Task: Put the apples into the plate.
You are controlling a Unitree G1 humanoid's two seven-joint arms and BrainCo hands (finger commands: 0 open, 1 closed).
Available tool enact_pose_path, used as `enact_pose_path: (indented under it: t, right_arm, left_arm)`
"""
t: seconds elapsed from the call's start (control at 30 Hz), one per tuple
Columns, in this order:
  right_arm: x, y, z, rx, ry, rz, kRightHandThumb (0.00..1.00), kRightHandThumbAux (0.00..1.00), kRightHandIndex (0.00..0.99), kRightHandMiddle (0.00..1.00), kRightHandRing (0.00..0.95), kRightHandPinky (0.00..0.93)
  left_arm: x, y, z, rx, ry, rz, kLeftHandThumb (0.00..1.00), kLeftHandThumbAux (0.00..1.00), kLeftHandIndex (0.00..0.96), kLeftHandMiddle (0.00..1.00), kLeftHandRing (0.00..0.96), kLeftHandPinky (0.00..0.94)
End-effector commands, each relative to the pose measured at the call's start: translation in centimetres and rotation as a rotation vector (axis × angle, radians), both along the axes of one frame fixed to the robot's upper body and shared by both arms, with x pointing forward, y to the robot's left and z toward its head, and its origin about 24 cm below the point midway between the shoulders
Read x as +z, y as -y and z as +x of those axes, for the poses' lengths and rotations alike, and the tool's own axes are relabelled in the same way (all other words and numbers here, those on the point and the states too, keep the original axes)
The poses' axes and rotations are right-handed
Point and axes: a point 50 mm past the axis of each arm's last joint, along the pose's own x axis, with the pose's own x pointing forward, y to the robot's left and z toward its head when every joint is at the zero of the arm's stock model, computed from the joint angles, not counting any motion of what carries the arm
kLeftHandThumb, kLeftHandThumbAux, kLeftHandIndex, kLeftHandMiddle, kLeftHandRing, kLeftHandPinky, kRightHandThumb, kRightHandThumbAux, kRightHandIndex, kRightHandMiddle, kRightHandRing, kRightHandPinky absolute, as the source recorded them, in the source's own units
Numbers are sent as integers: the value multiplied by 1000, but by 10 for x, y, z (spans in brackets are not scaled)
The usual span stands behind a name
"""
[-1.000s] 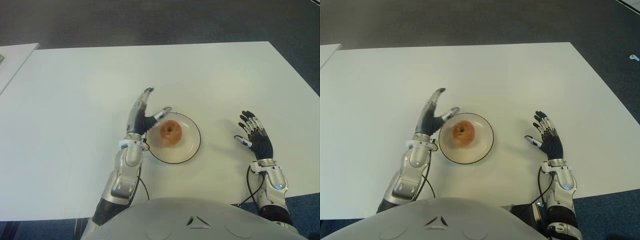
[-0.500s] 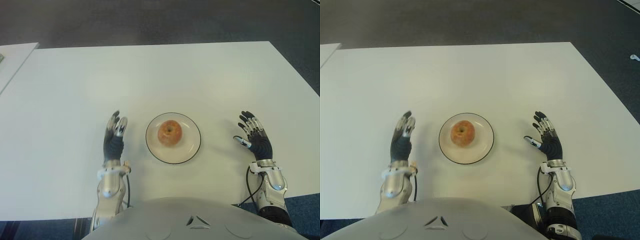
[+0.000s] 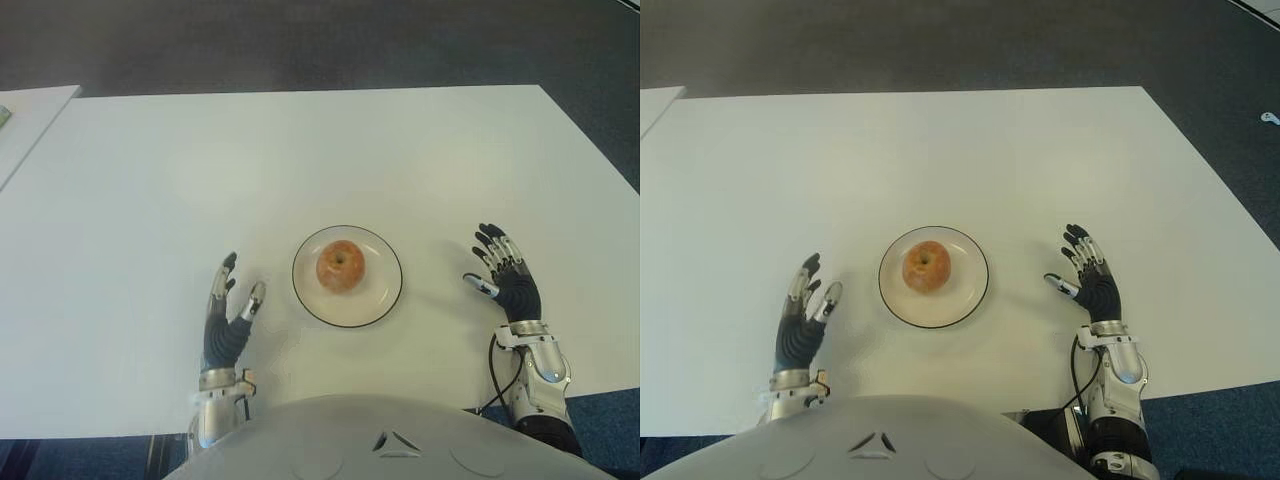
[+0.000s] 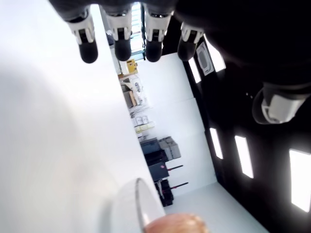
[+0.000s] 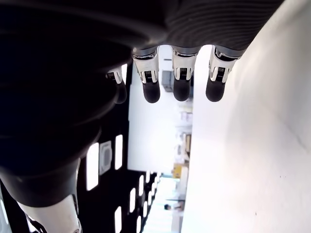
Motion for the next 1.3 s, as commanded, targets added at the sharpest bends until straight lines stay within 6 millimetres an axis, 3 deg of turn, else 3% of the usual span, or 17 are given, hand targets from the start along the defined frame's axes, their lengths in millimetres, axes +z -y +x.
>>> enact_pose_path:
  t: [0.03,0.27,0.57,0.93,1.3]
  right_arm:
    - [-37,-20,-27,-14,-193,122,65,757,8,0,0,0]
    - [-29,-33,-23,18,-157,152,86,700,12,0,0,0]
    - [6,-55,-19,105,-60,179,104,675,14,11,0,0]
    - [14,-61,-19,139,-56,180,131,653,6,4,0,0]
    - [25,-67,-17,170,-65,155,160,627,2,0,0,0]
  left_arm:
    - [-1,2,0,-12,3,17,10,386,49,14,0,29]
    - [-1,4,2,-13,0,12,9,384,50,35,15,47]
    - [-8,10,-1,5,-1,-74,3,392,59,48,23,48]
    - [-7,13,2,-18,114,-217,38,371,103,49,18,57]
    - [-9,9,3,-9,157,-231,55,367,140,59,28,61]
